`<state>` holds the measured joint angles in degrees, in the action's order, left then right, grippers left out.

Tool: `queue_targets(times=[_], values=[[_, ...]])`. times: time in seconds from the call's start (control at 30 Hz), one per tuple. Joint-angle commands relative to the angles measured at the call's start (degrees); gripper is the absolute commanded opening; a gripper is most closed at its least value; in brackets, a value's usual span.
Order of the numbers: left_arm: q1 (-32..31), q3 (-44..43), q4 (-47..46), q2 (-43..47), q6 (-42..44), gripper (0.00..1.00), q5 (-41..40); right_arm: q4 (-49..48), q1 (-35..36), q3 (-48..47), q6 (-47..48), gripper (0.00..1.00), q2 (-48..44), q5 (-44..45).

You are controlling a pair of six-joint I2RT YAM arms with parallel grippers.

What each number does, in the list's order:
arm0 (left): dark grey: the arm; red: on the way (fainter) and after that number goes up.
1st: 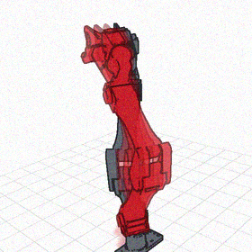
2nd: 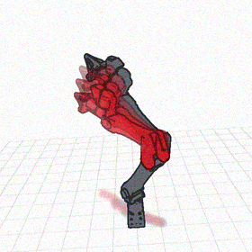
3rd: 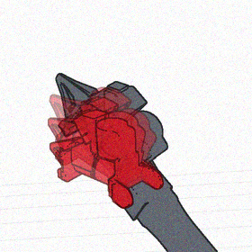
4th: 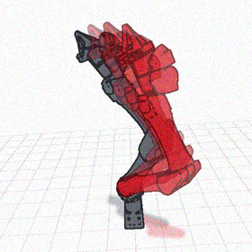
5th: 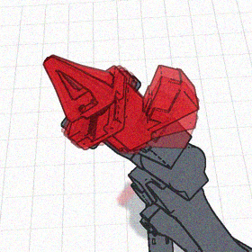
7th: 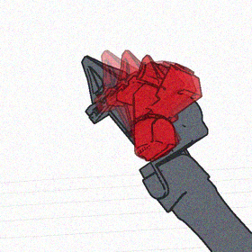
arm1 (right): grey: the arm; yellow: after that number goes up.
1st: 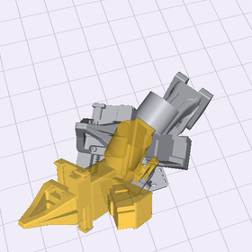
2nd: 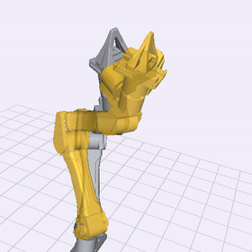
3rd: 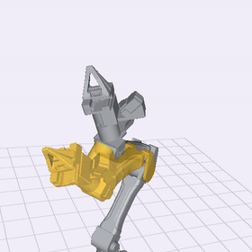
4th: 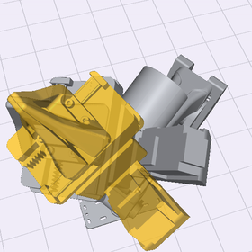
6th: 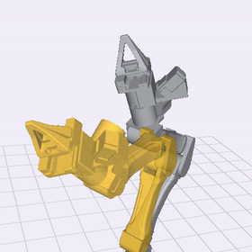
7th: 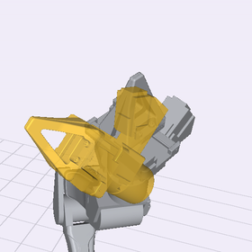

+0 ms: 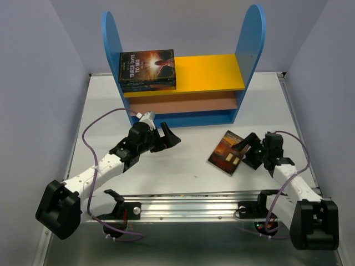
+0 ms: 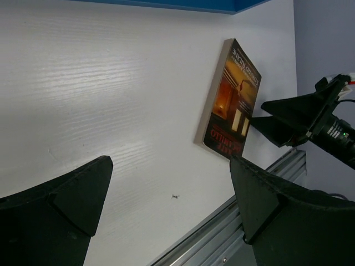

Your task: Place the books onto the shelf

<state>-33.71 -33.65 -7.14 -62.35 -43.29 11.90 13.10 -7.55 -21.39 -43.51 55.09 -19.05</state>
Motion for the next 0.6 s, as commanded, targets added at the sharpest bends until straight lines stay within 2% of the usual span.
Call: queue_targets(times=[0.0, 0.13, 0.27, 0.43, 0.47, 0.57], values=[[-0.3, -0.1, -2.1, -0.1, 0.4, 0.99, -1.2, -3.3, 10.7, 3.1, -10.0, 1.00, -0.7, 2.3], [-0.4, 0.9, -2.1, -0.1, -0.5, 0.99, -1.1, -6.3, 28.0, 2.5, -14.5, 1.00, 1.5, 10.1], [-0.3, 0.8, -1.1, -0.1, -0.7, 0.99, -1.1, -4.7, 35.4, -3.9, -10.1, 1.00, 8.2, 16.4], [-0.4, 1.2, -0.9, 0.9, -1.4, 0.99, -0.5, 4.3, 35.4, -11.4, 0.9, 1.00, 6.7, 23.6], [-0.4, 1.3, -0.9, 1.0, -1.4, 0.99, -0.2, 7.5, 35.4, -13.3, 1.7, 1.00, 6.0, 24.9], [-1.1, 1.8, -1.8, 0.6, -1.4, 0.99, 0.9, 9.0, 35.4, -14.1, 3.3, 1.00, 4.2, 31.2]])
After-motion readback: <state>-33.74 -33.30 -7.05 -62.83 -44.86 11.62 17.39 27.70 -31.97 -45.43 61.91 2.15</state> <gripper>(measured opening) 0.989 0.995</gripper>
